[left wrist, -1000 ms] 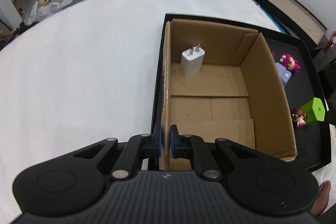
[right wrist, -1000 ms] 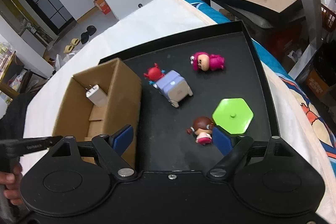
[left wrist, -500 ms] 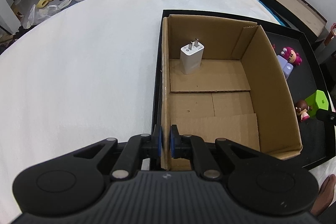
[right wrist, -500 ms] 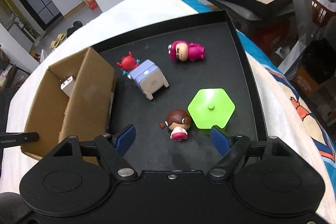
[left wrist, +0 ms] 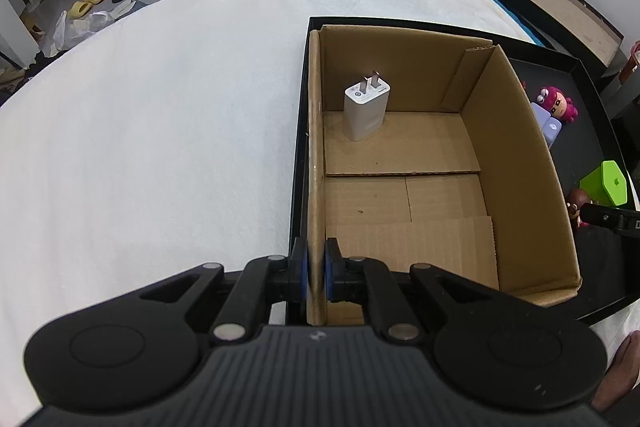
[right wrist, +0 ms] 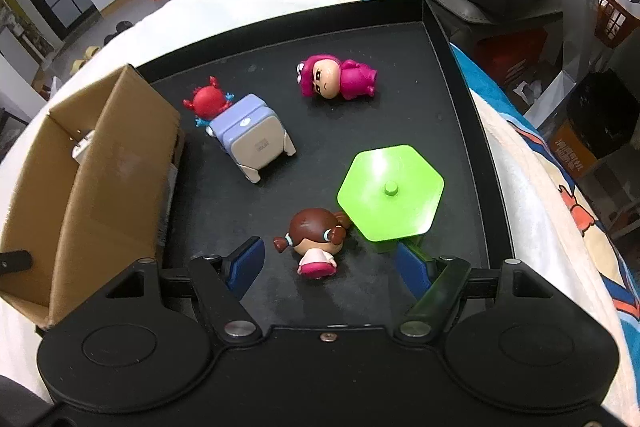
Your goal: Organize rigid objects
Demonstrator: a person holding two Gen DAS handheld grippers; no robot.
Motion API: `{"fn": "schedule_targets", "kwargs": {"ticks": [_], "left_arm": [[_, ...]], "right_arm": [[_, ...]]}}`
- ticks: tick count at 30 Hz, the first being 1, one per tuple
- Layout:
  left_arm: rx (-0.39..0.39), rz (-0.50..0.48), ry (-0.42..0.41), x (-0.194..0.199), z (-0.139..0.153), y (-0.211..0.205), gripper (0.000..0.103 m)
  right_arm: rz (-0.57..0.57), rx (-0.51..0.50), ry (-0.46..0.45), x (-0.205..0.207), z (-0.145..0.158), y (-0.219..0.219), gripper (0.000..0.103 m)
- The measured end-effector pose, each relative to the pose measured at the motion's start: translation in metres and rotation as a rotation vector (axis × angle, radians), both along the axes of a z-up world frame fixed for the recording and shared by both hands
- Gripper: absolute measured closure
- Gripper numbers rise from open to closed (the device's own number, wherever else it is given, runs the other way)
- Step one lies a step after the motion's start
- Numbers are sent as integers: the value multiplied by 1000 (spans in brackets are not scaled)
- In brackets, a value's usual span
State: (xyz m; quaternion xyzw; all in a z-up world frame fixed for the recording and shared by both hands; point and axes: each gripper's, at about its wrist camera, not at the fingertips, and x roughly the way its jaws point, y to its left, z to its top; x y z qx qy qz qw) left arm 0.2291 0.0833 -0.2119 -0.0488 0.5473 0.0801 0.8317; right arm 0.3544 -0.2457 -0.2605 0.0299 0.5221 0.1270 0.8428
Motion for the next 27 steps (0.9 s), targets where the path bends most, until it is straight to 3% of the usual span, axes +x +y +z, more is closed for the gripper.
{"fn": "schedule_targets", "kwargs": {"ticks": [5, 7, 9, 10, 12, 17, 23, 26, 27], "left_arm": [[7, 0, 6, 2, 0, -2, 95], [8, -2, 4, 1, 0, -2, 95], [2, -2, 3, 1, 0, -1, 96], [3, -6, 1, 0, 0, -1, 96], [3, -15, 0, 0, 1, -1, 95], [9, -27, 3, -1, 3, -2, 95], [11, -37, 2, -4, 5, -2, 95], [16, -45, 3, -5, 4, -3, 95], [19, -50, 4, -5, 4, -5, 95]], "right_arm": [[14, -36, 3, 2, -8, 5, 31], [23, -51, 9, 3, -13, 7, 39], [41, -40, 42, 4, -19, 9, 78], [39, -59, 53, 4, -21, 10, 80], [59, -69, 48, 1, -19, 12, 97], [58, -47, 66, -9, -18, 7, 101], [-10, 55, 85, -11, -9, -12, 101], [-49, 92, 100, -9, -9, -20, 94], [-55, 106, 106, -9, -8, -21, 83]]}}
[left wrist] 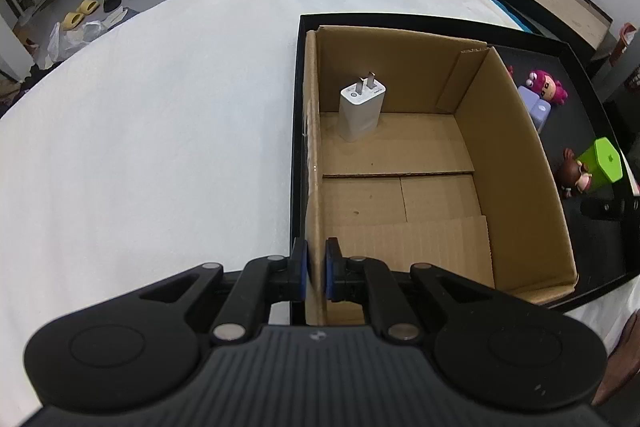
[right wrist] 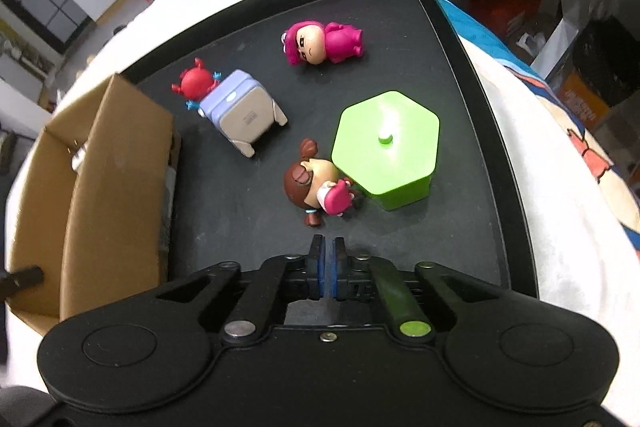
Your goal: Organize rigid objects
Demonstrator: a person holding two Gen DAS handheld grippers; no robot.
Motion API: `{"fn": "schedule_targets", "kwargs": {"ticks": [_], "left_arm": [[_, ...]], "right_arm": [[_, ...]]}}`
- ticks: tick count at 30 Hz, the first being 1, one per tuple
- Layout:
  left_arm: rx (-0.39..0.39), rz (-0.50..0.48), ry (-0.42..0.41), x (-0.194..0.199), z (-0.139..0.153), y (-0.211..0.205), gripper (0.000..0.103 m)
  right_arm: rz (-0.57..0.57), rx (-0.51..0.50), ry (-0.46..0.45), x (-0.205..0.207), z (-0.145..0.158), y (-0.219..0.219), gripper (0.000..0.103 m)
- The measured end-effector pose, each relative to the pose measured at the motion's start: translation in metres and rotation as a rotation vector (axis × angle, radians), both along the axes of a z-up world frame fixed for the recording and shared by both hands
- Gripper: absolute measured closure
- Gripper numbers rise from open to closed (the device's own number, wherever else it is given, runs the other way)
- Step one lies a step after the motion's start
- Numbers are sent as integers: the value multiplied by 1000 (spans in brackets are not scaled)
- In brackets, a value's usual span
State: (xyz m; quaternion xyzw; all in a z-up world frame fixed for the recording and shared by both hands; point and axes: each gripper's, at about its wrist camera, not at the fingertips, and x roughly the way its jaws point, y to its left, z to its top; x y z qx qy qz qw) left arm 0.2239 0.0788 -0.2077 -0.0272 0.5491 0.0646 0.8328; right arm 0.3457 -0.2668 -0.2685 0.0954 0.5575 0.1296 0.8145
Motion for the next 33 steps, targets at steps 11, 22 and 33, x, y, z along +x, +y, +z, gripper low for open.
{"fn": "schedule_targets", "kwargs": {"ticks": [11, 22, 33], "left_arm": [[27, -40, 13, 3, 0, -6, 95], [37, -35, 31, 6, -3, -9, 95], [19, -27, 20, 8, -4, -9, 95]], "right_arm": [[-50, 50, -11, 13, 0, -1, 48], [-145, 86, 30, 30, -11, -4, 44], [-180, 39, 53, 43, -12, 10, 41]]}}
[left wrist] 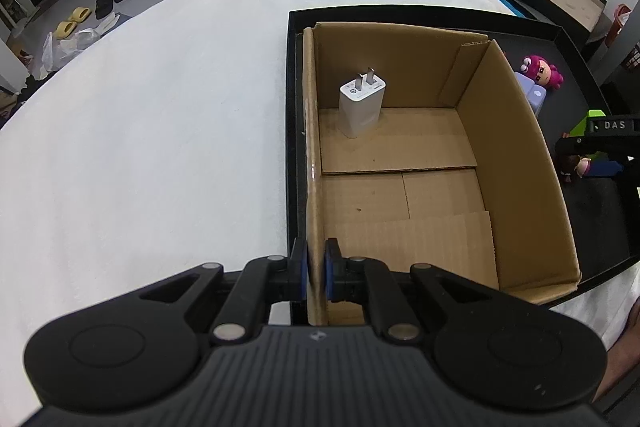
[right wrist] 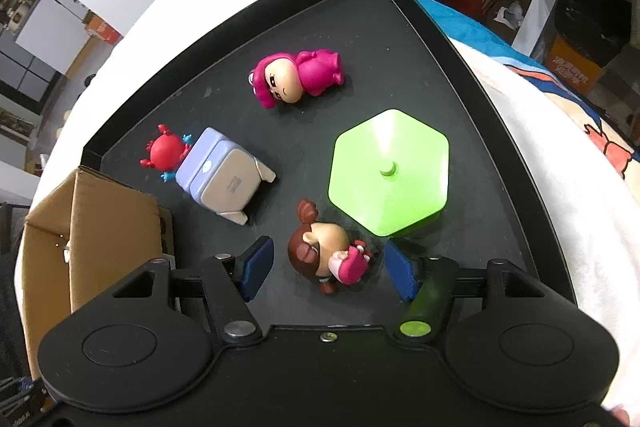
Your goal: Organize rigid objects
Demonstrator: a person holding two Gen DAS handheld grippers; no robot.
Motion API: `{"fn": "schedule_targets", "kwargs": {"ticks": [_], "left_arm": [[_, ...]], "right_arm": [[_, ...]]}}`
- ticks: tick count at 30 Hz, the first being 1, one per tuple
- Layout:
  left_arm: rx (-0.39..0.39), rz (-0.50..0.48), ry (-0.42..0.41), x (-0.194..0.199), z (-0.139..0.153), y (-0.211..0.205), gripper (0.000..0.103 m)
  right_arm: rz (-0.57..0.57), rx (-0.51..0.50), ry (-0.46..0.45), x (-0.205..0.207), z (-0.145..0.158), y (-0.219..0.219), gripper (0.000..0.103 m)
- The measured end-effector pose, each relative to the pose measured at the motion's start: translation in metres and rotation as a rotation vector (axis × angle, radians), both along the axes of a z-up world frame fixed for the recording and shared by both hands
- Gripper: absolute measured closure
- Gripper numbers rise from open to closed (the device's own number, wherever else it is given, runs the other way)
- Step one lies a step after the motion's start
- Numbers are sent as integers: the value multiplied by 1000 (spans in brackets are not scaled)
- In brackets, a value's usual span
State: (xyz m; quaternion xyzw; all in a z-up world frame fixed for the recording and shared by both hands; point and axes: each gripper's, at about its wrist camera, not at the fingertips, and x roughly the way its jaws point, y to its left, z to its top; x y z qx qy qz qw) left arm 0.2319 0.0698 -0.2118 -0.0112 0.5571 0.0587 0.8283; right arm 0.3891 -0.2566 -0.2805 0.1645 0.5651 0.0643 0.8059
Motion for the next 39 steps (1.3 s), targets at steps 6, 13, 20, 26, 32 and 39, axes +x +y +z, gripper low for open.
{"fn": "schedule_targets", "kwargs": {"ticks": [6, 13, 20, 26, 32, 39], "left_arm": [[-12, 8, -10, -4, 3, 5, 95], [-38, 26, -29, -9, 4, 9, 95], [-51, 38, -35, -9, 5, 11, 95], [-53, 41, -38, -10, 5, 11, 95], [-66, 48, -43, -10, 5, 13, 95], [-82, 62, -40, -10, 4, 14, 95]], "right_arm": [[15, -89, 4, 5, 2, 14, 58], [40, -112, 18, 1, 7, 22, 58], [72, -112, 4, -5, 25, 28, 58], [109, -110, -28, -9, 46, 35, 58], [159, -116, -65, -12, 69, 50, 58], [213, -128, -109, -16, 93, 65, 58]]}}
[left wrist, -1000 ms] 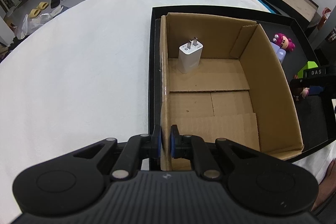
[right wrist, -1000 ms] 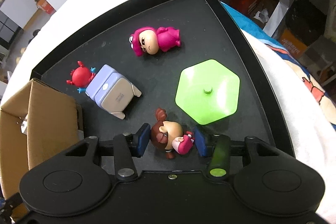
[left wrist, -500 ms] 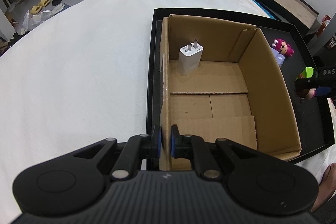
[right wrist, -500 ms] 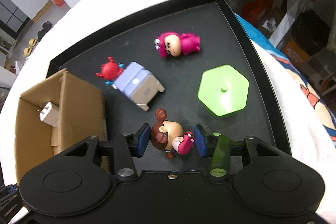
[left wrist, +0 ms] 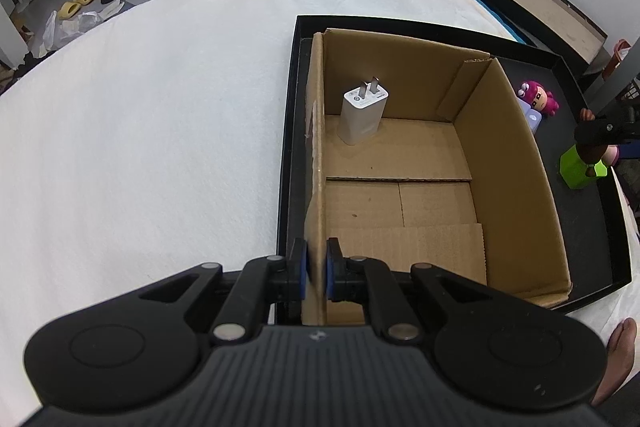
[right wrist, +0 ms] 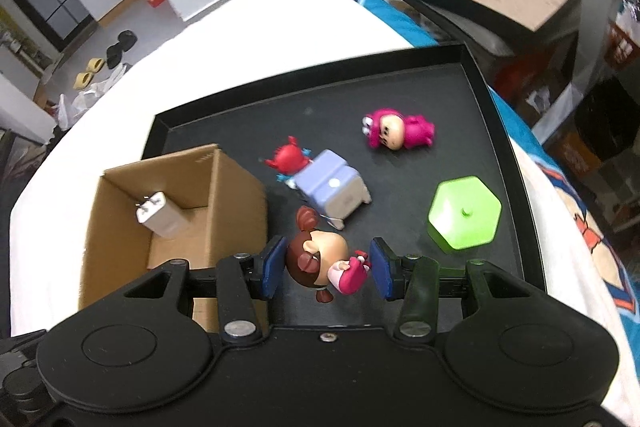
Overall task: Organize rigid objects
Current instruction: 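Carry the doll with the right tool into the box and release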
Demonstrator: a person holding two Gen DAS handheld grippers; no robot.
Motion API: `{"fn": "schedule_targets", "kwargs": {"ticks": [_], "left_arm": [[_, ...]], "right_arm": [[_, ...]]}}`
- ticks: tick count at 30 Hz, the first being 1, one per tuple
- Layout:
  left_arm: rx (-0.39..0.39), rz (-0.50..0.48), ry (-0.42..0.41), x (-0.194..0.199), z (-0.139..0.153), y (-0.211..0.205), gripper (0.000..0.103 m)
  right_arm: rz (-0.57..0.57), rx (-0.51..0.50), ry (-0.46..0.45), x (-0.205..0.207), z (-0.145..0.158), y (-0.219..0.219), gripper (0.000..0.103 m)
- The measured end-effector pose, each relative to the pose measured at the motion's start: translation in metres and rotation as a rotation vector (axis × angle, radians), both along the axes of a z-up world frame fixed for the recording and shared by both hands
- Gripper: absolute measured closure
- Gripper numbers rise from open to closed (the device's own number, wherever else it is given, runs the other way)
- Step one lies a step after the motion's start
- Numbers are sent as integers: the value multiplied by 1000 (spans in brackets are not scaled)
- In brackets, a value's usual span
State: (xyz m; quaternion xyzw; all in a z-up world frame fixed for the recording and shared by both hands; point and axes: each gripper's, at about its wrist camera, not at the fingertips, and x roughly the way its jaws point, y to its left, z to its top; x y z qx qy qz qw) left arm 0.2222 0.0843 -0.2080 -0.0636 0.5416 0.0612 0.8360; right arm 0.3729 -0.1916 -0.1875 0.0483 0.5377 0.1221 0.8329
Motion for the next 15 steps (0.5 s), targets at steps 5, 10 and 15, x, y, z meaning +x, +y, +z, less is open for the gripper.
{"fn": "schedule_targets", "kwargs": {"ticks": [5, 10, 15], "left_arm": [[-7, 7, -1, 0, 0, 1, 95], [-15, 3, -7, -2, -1, 2, 94], [-21, -1, -6, -3, 0, 3, 94]], "right_arm": [[41, -4, -21, -4, 12, 15, 58], [70, 0, -35, -7, 21, 30, 58], [98, 0, -46, -9, 28, 43, 58]]}}
